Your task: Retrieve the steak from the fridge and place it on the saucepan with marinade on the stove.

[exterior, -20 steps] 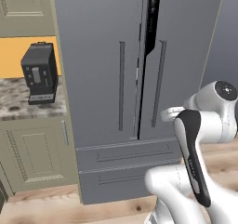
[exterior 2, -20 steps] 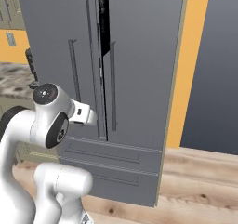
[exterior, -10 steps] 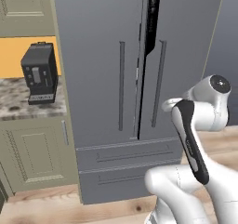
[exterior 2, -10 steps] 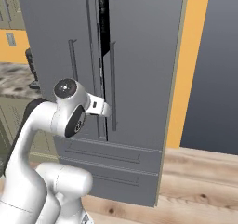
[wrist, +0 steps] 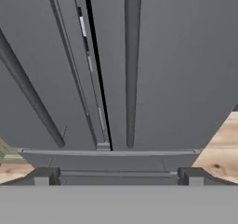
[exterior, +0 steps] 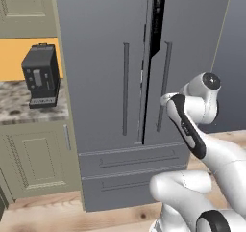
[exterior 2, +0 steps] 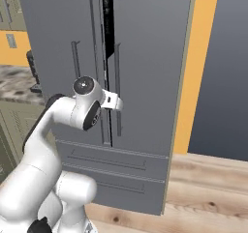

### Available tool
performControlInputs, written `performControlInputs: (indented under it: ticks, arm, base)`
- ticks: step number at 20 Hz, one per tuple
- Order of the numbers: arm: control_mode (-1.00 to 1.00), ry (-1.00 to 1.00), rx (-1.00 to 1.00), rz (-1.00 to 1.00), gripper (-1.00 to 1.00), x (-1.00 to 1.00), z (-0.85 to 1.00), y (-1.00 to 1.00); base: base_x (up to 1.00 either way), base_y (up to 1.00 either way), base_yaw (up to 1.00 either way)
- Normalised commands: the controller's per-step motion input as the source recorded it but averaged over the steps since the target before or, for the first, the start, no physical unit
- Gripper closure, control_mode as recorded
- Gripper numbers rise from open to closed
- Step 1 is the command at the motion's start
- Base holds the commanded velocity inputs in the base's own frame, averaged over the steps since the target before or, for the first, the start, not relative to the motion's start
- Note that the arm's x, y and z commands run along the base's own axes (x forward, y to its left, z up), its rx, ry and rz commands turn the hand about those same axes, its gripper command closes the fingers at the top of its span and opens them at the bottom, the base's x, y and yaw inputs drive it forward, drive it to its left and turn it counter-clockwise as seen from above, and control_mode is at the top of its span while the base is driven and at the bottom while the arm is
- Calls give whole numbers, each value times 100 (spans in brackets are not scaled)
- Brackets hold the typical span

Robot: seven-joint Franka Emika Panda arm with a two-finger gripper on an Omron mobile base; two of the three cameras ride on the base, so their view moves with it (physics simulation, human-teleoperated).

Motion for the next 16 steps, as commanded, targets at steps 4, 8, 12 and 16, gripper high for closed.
performControlInputs:
  ticks: [4, 8, 12, 16]
  arm:
    - [-100, -9, 0, 0, -100, 55, 0, -12]
    - [-100, -18, 0, 0, -100, 34, 1, -3]
    - [-100, -15, 0, 0, -100, 33, 3, 0]
    - [-100, -3, 0, 0, -100, 50, 6, -7]
  base:
    - [0, 0, 0]
    - [0, 0, 0]
    - [0, 0, 0]
    - [0, 0, 0]
